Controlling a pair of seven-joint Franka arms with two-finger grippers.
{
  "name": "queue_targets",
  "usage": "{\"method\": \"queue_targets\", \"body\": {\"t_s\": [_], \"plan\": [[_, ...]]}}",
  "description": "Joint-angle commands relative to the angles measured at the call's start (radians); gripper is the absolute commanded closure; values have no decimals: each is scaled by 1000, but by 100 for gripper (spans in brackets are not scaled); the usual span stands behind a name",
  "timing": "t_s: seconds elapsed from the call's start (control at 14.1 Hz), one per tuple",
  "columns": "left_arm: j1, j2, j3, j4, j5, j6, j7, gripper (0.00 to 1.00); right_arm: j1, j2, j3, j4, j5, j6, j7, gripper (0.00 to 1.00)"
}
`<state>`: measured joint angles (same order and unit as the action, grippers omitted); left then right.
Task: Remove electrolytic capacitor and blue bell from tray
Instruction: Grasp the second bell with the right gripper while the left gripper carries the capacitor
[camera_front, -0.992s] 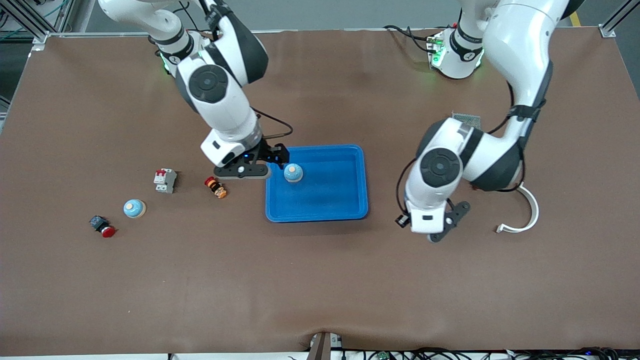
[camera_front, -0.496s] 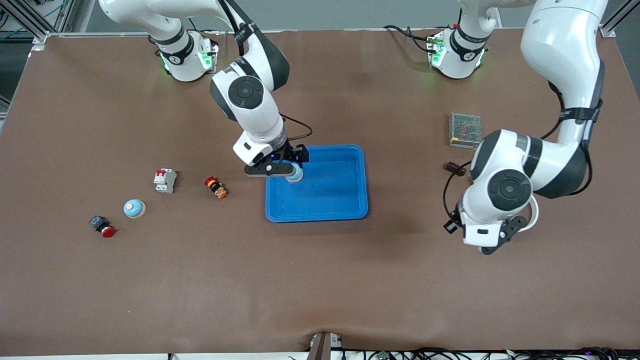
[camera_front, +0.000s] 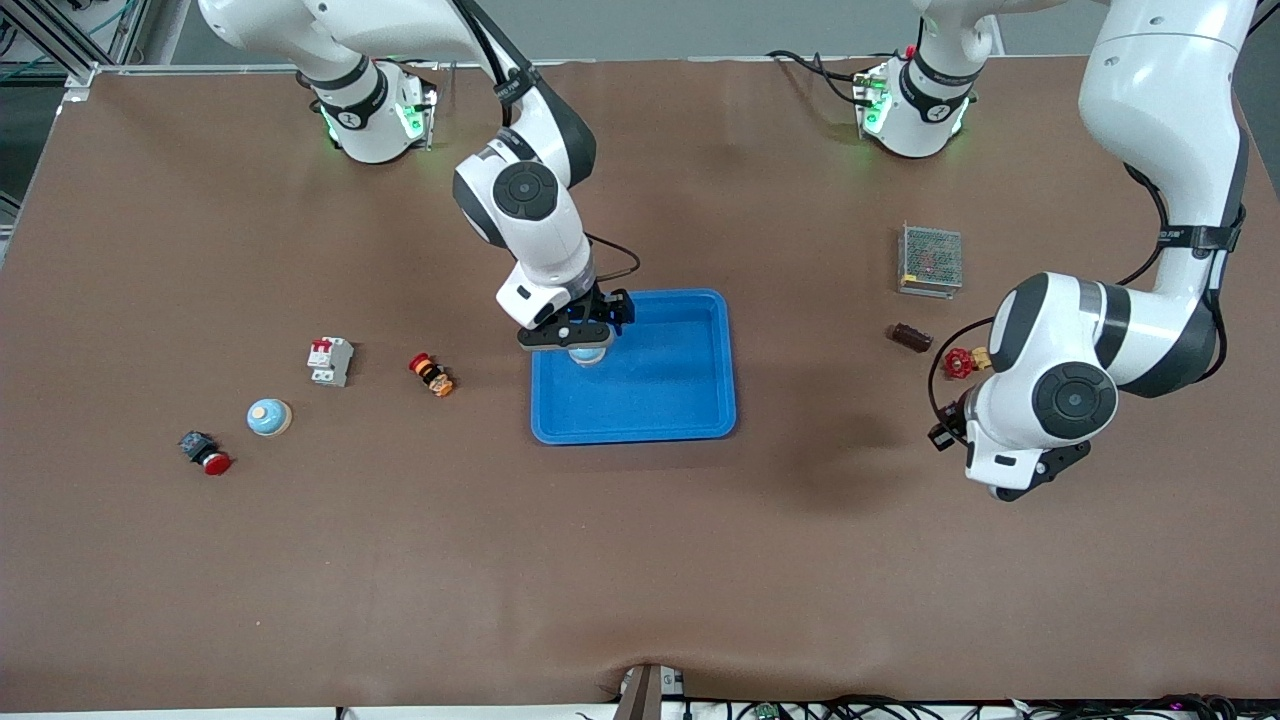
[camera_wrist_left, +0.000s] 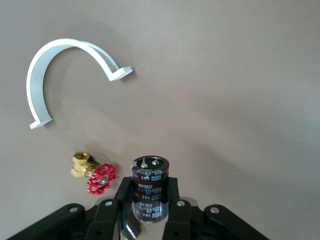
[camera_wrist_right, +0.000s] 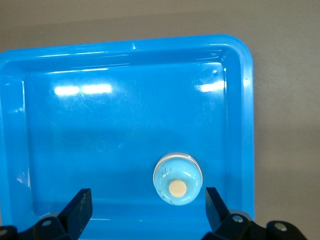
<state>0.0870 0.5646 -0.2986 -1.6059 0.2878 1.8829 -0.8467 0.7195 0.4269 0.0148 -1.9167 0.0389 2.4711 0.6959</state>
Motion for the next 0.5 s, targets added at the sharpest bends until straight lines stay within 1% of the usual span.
{"method": "queue_targets", "body": {"t_s": [0.0,0.21,0.35,0.43], "plan": [[33,-34,-7,-66,19,21,29,100,17,27,-15,-42,-17,96,24,0],[43,-20,-5,-91,28,42,29,100,17,73,-16,-45,-49,135,24,0],[91,-6,-5,-124,89,94,28,100,17,90,-18,-45,-54,144,24,0],[115,3,-5,-138,93,131,28,100,18,96,-19,-45,-59,146,22,0]]}}
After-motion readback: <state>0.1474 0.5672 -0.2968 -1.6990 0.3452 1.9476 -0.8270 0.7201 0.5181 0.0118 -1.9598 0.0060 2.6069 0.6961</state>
